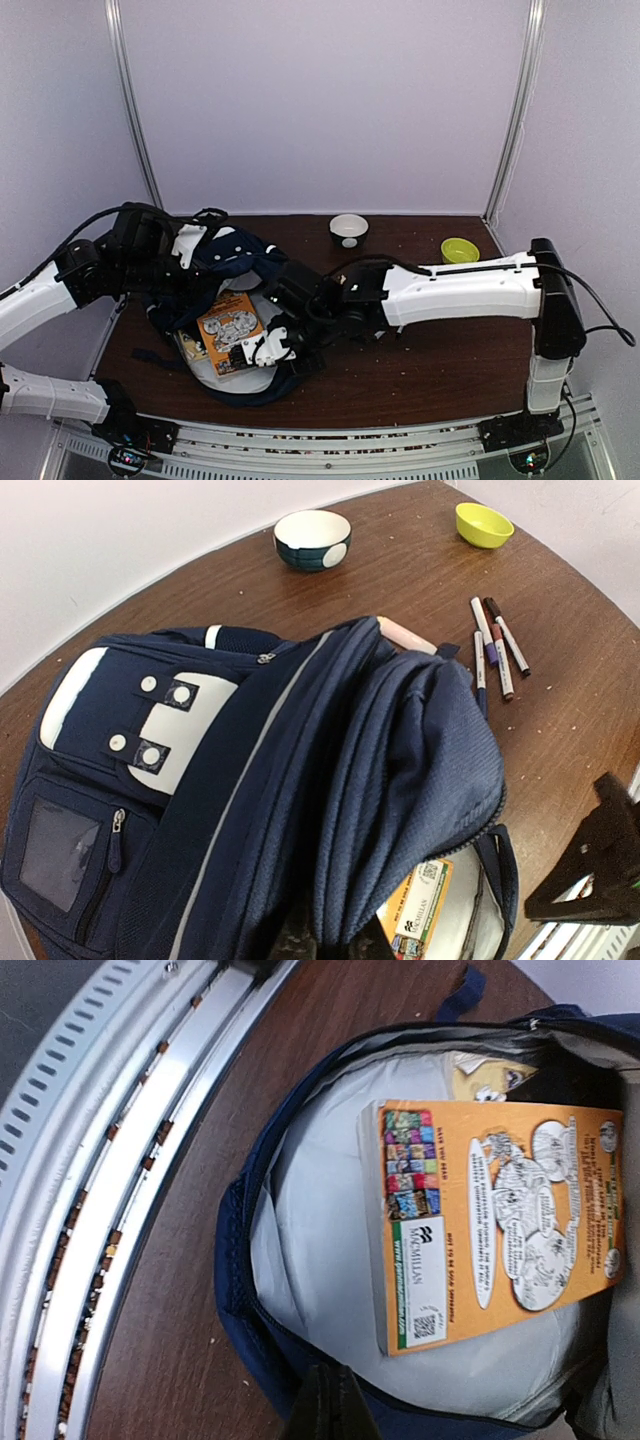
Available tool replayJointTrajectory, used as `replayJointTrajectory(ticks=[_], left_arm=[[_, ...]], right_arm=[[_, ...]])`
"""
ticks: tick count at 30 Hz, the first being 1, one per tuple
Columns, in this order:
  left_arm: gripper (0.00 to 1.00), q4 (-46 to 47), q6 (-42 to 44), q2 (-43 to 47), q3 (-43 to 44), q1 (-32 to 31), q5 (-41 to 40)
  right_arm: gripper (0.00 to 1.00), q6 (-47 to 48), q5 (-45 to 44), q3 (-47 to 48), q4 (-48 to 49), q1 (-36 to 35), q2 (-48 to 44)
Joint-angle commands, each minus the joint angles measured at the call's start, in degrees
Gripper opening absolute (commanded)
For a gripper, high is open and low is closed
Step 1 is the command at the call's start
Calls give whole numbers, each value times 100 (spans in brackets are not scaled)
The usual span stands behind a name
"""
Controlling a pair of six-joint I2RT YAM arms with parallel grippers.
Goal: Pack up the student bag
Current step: Adjust the book in the largest pocket of the bag.
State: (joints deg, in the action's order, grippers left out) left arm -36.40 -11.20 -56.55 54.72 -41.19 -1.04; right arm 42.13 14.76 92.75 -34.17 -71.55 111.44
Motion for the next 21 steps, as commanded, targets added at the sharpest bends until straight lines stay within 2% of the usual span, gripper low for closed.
replayJointTrajectory(ticks=[1, 5, 14, 17, 21], left_arm=[[0, 911, 21, 182, -9, 52, 84], [0, 953, 19, 292, -44, 57, 116], [0, 822, 119, 405, 61, 65, 223], [0, 823, 149, 455, 70, 61, 318], [0, 850, 151, 506, -47, 61, 518]], right_arm=[[0, 313, -680, 400, 361, -164, 558], [0, 220, -837, 780, 365, -202, 1121], [0, 573, -1228, 866, 555, -195, 1803], [0, 543, -1546, 1286, 493, -140, 2175], [0, 472, -2187, 1842, 956, 32, 2528]])
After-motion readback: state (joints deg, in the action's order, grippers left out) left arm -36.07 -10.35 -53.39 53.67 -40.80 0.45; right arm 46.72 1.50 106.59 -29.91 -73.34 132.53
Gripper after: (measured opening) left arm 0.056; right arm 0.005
